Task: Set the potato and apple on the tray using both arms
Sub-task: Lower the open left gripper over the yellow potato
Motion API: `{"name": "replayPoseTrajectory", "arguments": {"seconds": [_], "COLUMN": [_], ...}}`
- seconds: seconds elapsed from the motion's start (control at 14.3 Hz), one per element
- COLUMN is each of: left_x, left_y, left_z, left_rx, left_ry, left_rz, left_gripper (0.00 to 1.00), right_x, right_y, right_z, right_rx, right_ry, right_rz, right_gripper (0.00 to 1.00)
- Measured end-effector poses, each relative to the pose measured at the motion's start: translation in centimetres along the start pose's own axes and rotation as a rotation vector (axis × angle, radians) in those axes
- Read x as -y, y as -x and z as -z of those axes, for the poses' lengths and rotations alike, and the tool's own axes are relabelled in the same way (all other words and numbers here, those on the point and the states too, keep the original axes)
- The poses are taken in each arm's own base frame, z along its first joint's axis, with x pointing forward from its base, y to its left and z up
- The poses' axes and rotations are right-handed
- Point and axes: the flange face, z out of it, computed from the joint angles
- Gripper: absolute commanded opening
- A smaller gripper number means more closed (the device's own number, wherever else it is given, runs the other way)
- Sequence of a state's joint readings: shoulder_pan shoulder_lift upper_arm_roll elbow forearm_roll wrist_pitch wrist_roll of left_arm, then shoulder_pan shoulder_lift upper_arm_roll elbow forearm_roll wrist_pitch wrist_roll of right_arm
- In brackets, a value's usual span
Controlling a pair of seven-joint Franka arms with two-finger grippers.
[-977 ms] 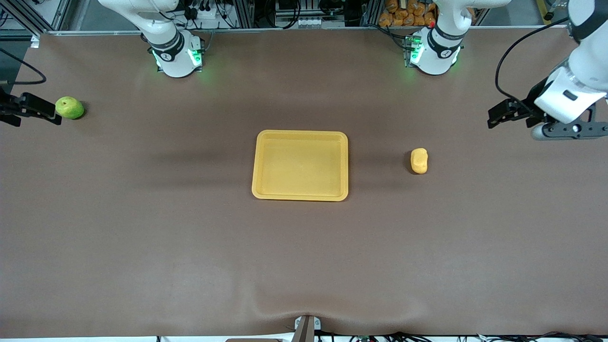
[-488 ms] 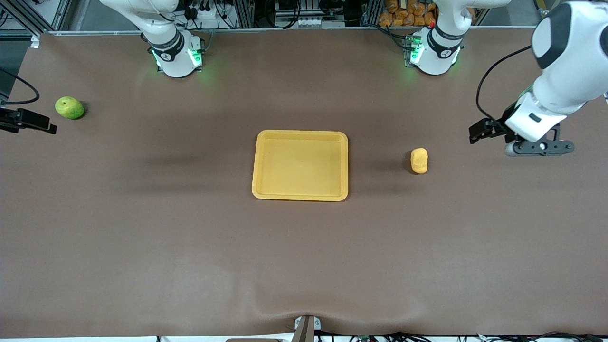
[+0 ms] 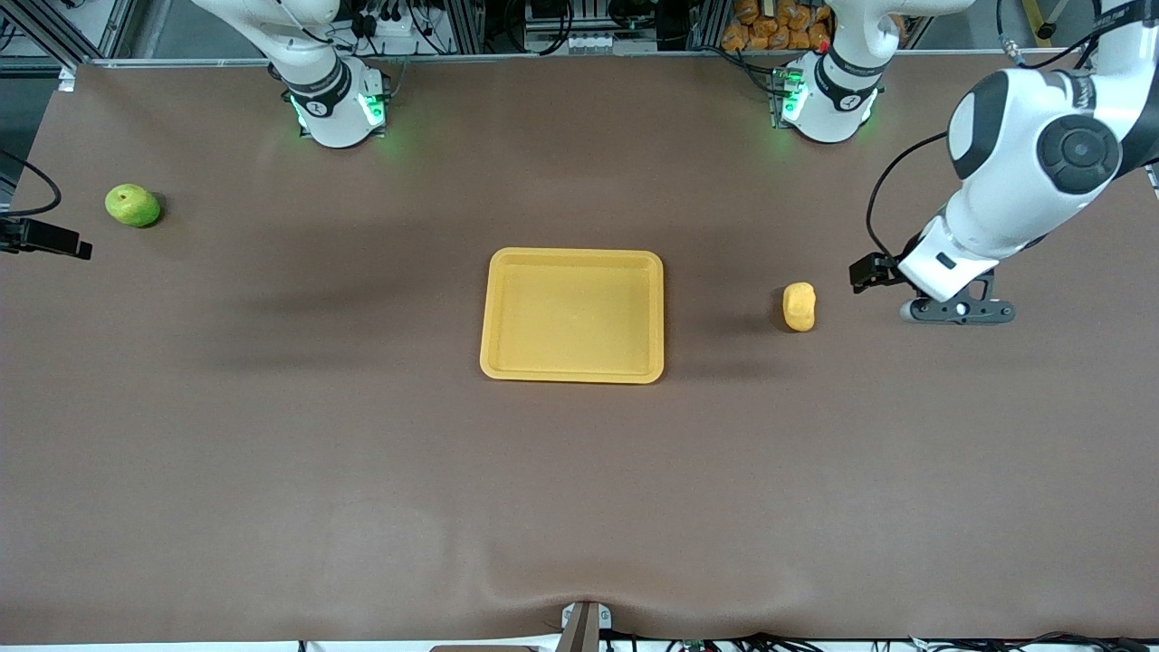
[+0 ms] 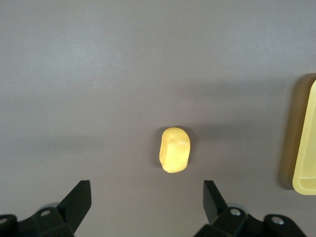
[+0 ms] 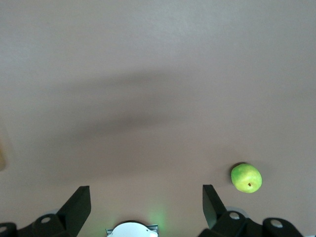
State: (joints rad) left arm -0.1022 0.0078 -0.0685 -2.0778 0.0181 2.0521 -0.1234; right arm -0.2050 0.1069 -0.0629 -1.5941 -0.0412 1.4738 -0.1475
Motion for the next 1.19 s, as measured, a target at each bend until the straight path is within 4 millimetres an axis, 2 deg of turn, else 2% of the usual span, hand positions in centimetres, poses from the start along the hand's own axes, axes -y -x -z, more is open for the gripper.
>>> {"name": "replayPoseTrajectory", "arguments": {"seconds": [0.21, 0.63, 0.91, 1.19], "left_x": [-0.8, -0.7, -0.9, -1.5], "left_y": [0.4, 2.4, 3.1, 3.5], "left_z": [-2.9, -8.1, -10.5, -13.0], "left_rx": [-0.025, -0.088, -0.109, -0.125], "left_ry": [0.004, 0.015, 0.019, 0.027], "left_rz": [-0.016, -0.019, -0.024, -0.037], "left_gripper": [1.0, 1.0, 1.0, 1.0], "right_x": [-2.1, -6.7, -8.8, -11.0], "right_y": [-0.1, -0.2, -0.6, -0.6], "right_z": [-1.3, -4.4, -6.5, -7.7], "right_rx": [0.026, 0.1, 0.136, 0.155], "right_ry": [-0.011, -0.042, -0.057, -0.055], "right_rz": [-0.035, -0.111, -0.143, -0.176], "right_gripper": [1.0, 1.0, 1.0, 1.0]}}
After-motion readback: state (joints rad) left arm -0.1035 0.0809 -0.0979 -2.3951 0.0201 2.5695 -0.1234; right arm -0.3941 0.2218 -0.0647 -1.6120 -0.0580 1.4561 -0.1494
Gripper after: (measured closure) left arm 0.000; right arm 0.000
